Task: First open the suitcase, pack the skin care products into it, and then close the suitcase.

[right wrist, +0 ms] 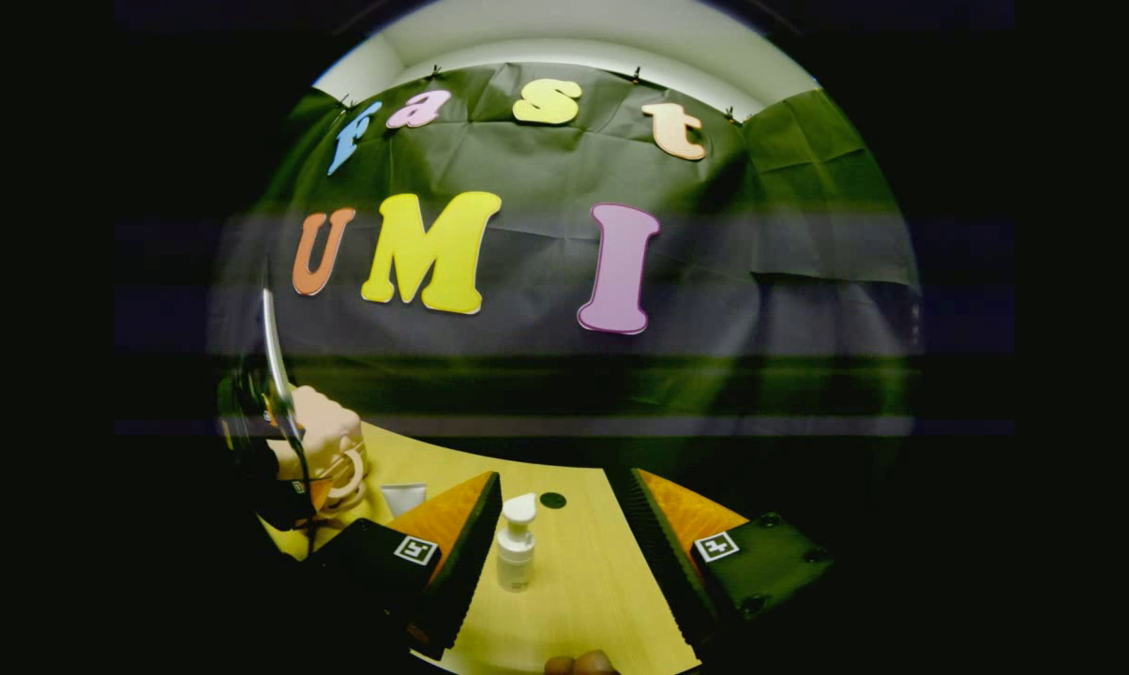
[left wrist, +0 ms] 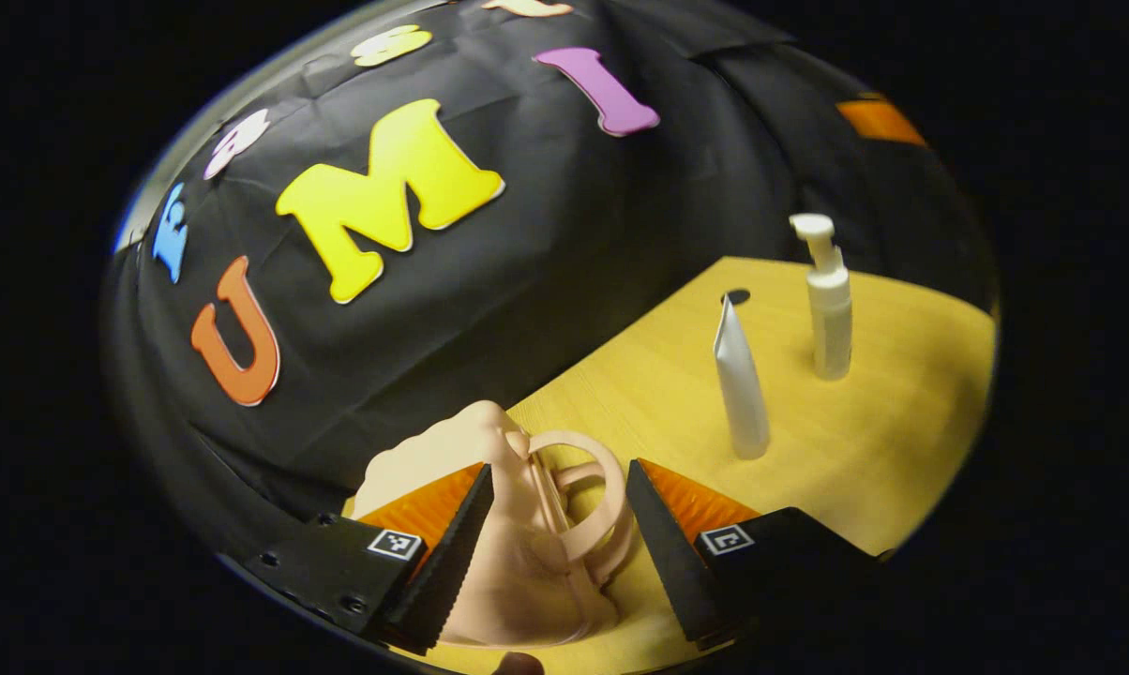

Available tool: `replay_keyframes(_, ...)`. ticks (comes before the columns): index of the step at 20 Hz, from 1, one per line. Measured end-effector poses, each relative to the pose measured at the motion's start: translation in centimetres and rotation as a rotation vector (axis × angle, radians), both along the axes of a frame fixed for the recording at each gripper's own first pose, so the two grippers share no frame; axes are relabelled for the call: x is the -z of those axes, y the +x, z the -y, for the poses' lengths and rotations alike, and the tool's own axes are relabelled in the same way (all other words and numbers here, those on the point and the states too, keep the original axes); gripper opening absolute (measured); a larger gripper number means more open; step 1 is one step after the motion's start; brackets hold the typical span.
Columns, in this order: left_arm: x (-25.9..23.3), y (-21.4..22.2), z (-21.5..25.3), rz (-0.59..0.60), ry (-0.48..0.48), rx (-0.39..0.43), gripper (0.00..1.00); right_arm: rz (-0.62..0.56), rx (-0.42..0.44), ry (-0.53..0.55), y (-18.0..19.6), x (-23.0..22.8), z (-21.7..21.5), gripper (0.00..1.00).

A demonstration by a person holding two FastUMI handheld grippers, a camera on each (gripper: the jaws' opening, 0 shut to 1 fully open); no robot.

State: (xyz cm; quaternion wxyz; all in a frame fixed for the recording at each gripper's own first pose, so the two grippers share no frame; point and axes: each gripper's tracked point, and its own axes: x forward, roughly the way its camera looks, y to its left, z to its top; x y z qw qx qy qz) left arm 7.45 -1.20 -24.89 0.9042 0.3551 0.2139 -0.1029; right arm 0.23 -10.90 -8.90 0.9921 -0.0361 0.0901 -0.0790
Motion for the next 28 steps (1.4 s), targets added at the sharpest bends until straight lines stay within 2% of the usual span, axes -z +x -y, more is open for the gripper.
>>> replay_keyframes(2, 1.9, 0.0, 0.0, -0.057, 0.101, 0.037, 0.87, 0.001, 0.015, 0.004, 0.0, 0.1, 0.7, 0.81)
replay_keyframes(6, 4.5, 0.5, -1.0, -0.136, 0.238, 0.072, 0.80, -0.014, 0.040, 0.007, -0.5, 1.0, 1.7, 0.81)
replay_keyframes(9, 5.2, 1.5, -1.8, -0.161, 0.271, 0.074, 0.67, -0.019, 0.063, 0.017, -1.0, 1.3, 2.1, 0.80)
replay_keyframes(11, 6.1, 1.2, -1.6, -0.199, 0.281, 0.074, 0.53, -0.023, 0.074, 0.026, -1.2, 1.6, 2.1, 0.80)
replay_keyframes(12, 6.1, 1.3, -1.4, -0.204, 0.291, 0.075, 0.40, -0.027, 0.079, 0.028, -1.3, 1.9, 2.0, 0.80)
replay_keyframes(14, 6.1, 1.3, -1.3, -0.208, 0.291, 0.067, 0.35, -0.027, 0.081, 0.033, -1.4, 1.9, 1.6, 0.80)
replay_keyframes(17, 4.5, 1.3, -0.5, -0.185, 0.257, 0.090, 0.23, -0.020, 0.076, 0.027, -1.5, 1.6, 1.0, 0.80)
replay_keyframes(18, 4.0, 1.4, -0.7, -0.163, 0.236, 0.079, 0.17, -0.017, 0.075, 0.028, -1.6, 1.6, 0.8, 0.80)
replay_keyframes(20, 1.7, 1.0, -1.3, -0.118, 0.176, 0.040, 0.12, -0.016, 0.070, 0.024, -1.5, 1.2, 0.4, 0.80)
replay_keyframes(24, -6.2, 0.8, -3.8, 0.009, 0.011, -0.017, 0.10, 0.010, 0.052, 0.018, -1.0, -0.4, -0.6, 0.80)
replay_keyframes(28, -13.9, -1.0, -9.3, 0.143, -0.153, -0.137, 0.08, 0.043, 0.005, 0.017, 0.1, -2.6, -3.3, 0.80)
